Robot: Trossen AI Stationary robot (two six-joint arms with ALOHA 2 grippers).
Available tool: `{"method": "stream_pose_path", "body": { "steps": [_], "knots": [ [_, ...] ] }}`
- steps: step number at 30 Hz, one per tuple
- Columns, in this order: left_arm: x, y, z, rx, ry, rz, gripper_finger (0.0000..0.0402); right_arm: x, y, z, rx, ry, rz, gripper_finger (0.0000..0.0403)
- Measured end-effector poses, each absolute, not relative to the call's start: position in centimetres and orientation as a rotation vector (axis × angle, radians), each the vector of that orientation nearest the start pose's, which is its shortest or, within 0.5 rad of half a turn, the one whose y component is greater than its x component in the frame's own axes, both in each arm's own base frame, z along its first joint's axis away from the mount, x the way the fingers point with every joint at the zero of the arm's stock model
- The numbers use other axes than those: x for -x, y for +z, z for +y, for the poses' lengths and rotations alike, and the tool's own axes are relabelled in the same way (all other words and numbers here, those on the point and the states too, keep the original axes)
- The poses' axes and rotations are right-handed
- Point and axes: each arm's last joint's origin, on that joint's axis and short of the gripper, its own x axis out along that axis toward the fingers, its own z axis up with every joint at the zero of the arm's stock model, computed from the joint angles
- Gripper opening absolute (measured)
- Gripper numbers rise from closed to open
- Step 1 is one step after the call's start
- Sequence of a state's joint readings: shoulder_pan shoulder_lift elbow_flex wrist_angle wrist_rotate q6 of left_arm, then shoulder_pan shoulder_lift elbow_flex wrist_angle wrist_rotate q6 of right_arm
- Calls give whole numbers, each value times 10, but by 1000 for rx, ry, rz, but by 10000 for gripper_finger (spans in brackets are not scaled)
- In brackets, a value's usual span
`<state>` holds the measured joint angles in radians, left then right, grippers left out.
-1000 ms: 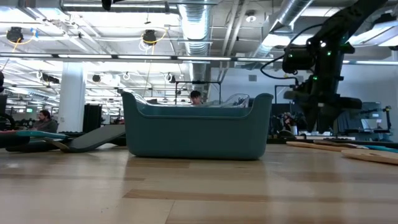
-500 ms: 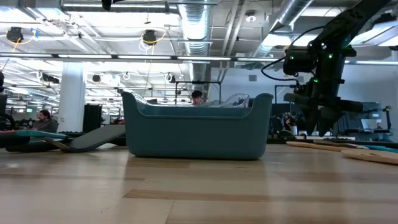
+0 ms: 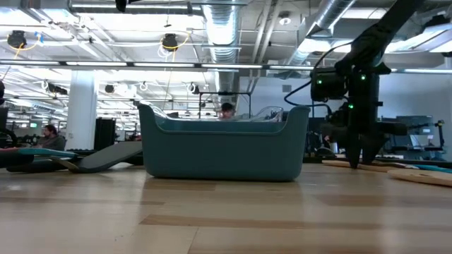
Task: Pick & Place Kitchen Items
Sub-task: Put the top wooden slotted spatula into the bottom transparent bin
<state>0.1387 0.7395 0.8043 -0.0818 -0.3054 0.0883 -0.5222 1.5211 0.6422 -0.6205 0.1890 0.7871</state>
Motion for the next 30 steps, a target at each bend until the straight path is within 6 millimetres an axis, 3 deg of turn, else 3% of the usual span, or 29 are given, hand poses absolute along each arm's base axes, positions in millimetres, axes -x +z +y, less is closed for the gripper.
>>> {"method": "stream_pose_path", "body": {
  "steps": [8,20,30],
  "knots": [
    [-158,356,31,-88,443,37,4,-181,130,-112,-842,-1154,1151,56],
    [-158,356,31,-88,443,37,4,-179,134,-111,-863,-1167,1123,55],
    [-158,356,31,-88,443,37,4,-175,156,-109,-868,-1136,993,55]
  ]
}}
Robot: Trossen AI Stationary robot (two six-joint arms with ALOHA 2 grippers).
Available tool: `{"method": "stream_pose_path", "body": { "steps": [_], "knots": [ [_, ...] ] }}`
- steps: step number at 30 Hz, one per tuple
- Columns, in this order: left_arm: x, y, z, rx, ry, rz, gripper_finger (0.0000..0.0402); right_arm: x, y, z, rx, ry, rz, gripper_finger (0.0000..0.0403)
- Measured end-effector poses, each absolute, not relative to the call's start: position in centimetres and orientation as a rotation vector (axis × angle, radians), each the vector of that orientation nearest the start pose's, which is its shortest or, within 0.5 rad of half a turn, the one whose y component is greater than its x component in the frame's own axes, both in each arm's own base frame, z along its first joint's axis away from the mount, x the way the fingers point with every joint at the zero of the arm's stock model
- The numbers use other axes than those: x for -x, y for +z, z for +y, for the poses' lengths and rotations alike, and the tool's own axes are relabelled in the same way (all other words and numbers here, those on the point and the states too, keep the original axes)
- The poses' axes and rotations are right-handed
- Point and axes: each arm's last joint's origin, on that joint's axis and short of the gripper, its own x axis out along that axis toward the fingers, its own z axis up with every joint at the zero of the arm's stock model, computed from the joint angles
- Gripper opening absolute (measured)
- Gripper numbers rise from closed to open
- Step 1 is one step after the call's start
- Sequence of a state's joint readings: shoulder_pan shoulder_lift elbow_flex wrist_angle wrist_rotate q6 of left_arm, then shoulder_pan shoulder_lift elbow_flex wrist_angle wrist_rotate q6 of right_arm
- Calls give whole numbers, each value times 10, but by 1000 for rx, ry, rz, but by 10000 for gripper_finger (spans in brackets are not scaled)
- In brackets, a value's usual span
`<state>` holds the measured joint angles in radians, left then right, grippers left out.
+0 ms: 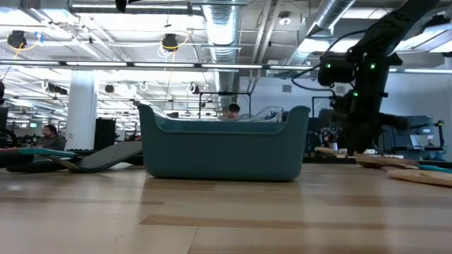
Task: Pick & Place Kitchen Items
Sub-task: Put the top wooden slotted spatula into the bottom transparent bin
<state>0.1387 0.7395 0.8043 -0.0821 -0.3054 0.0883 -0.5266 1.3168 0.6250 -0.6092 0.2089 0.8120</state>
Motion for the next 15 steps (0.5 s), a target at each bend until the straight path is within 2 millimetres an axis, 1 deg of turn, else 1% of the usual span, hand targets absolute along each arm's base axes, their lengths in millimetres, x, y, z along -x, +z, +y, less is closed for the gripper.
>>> {"method": "stream_pose_path", "body": {
  "steps": [6,9,11,15],
  "knots": [
    [-158,356,31,-88,443,37,4,-174,177,-108,-859,-1095,846,55],
    [-158,356,31,-88,443,37,4,-173,189,-108,-824,-1087,804,55],
    [-158,356,31,-88,443,37,4,-175,200,-109,-788,-1075,766,55],
    [-158,356,31,-88,443,37,4,-181,232,-115,-700,-1061,671,55]
  ]
}}
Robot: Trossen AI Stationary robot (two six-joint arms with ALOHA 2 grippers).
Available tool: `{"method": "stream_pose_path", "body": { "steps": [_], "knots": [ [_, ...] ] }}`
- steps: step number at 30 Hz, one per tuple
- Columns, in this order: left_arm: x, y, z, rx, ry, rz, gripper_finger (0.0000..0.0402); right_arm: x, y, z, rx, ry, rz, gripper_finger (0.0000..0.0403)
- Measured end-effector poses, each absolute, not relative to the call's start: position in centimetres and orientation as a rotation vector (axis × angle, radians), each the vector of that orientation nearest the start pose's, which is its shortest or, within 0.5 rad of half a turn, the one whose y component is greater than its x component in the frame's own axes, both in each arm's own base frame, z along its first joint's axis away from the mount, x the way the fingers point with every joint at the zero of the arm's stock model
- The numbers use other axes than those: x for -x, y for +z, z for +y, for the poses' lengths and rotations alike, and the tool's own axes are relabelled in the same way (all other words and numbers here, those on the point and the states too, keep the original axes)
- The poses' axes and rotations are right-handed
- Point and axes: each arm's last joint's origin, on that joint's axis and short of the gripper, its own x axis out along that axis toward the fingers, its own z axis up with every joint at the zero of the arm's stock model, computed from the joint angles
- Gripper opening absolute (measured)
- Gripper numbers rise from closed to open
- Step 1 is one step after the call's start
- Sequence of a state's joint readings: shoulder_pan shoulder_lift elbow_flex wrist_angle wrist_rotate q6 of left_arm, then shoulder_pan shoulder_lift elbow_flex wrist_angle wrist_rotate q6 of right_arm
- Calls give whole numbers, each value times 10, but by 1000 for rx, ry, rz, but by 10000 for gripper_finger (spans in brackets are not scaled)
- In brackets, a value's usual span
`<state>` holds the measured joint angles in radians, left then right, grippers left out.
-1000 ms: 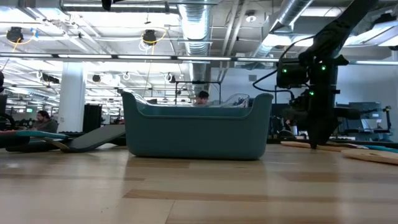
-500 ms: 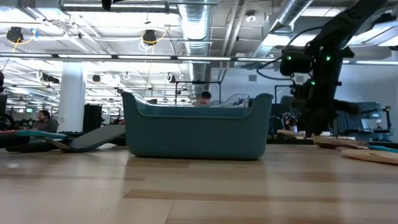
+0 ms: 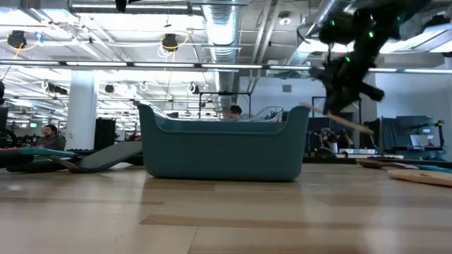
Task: Pick & Place Kitchen Items
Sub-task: Put the top wooden slotted spatula into the bottom transparent bin
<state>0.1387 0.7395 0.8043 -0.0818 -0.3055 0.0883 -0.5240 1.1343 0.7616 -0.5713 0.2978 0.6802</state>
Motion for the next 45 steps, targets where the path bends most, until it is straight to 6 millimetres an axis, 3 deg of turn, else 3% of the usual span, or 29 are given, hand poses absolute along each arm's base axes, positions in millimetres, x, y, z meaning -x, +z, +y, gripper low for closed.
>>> {"method": "stream_pose_path", "body": {
  "steps": [10,17,25,30,45],
  "knots": [
    [-158,356,31,-88,444,36,4,-217,319,-120,-410,-948,526,55],
    [-158,356,31,-89,456,37,4,-264,349,-112,-224,-810,542,55],
    [-158,356,31,-89,460,36,4,-321,342,-105,-30,-670,632,55],
    [-158,356,31,-89,461,36,4,-347,329,-101,-26,-554,679,55],
    [-158,356,31,-92,460,37,4,-389,296,-82,-73,-304,654,55]
  ]
}}
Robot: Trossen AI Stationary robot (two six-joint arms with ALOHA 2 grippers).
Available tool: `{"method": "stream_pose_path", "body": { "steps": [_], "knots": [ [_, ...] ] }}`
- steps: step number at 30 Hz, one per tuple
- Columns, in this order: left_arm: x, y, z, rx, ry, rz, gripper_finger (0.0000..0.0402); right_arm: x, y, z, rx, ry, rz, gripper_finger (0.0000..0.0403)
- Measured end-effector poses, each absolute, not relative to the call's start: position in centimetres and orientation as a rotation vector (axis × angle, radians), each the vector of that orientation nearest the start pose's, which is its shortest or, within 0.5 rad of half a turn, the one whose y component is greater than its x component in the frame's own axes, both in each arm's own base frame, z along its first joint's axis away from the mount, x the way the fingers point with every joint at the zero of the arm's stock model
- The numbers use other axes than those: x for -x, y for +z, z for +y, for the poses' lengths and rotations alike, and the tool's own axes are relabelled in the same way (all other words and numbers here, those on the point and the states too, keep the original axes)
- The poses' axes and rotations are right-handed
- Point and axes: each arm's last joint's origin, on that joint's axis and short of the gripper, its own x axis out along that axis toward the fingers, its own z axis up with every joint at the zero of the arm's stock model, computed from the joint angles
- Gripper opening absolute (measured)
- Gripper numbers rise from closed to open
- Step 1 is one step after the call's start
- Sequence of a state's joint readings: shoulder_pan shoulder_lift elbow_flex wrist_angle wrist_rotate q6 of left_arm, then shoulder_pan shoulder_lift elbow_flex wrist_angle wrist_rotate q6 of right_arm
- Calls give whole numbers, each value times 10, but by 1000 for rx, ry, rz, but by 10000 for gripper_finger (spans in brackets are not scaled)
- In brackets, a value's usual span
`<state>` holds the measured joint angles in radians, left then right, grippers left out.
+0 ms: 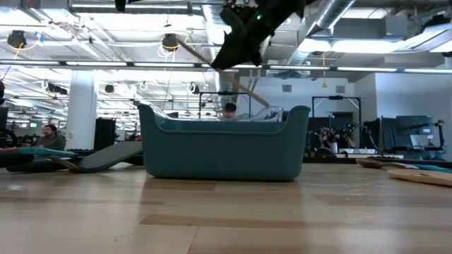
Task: Pick & Place Kitchen Items
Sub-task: Put the top wooden slotted spatula into the bottom transparent bin
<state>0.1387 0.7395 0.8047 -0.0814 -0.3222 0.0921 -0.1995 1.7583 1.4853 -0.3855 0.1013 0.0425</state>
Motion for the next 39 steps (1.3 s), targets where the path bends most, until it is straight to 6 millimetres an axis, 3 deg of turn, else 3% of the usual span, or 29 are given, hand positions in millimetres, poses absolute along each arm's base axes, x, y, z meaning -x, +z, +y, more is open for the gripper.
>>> {"method": "stream_pose_path", "body": {
  "steps": [8,20,39],
  "knots": [
    [-158,356,31,-92,459,37,4,-402,271,-80,-86,-247,710,55],
    [-158,356,31,-92,459,37,4,-400,270,-83,-82,-245,720,55],
    [-158,356,31,-91,456,37,4,-393,233,-80,-108,-249,739,55]
  ]
}}
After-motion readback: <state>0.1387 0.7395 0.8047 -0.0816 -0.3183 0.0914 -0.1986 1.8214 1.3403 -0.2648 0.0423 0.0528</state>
